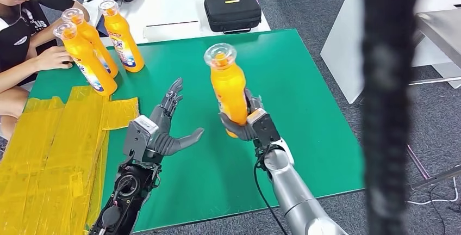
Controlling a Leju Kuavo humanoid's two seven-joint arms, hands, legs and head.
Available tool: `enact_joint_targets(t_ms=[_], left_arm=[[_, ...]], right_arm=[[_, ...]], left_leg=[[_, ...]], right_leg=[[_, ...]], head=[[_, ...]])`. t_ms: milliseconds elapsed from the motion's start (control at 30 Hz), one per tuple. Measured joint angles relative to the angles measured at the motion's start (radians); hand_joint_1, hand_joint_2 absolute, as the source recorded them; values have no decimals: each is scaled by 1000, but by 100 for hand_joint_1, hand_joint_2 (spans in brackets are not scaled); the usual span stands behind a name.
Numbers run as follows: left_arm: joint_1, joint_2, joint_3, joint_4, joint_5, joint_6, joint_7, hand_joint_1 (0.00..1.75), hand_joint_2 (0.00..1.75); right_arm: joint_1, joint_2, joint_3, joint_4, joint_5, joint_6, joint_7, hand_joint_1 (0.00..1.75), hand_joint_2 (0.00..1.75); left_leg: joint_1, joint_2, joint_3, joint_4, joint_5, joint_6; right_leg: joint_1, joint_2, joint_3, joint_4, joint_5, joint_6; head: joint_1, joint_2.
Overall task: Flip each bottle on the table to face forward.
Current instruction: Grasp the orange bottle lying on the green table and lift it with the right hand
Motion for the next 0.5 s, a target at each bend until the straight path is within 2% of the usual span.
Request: enact_joint_targets(t_ms=[233,500], left_arm=[[-2,0,-9,0,0,-2,1,0,175],[-2,0,-11,0,0,-2,1,0,175]], right_arm=[[-23,27,67,48,40,11,-7,175,175],[-29,34,90,78,42,11,-7,175,175]], left_leg=[[0,0,0,0,0,0],[0,-1,-1,0,0,0]], right_leg=[[0,0,0,0,0,0],[0,0,0,0,0,0]], head=[[0,0],[0,0]])
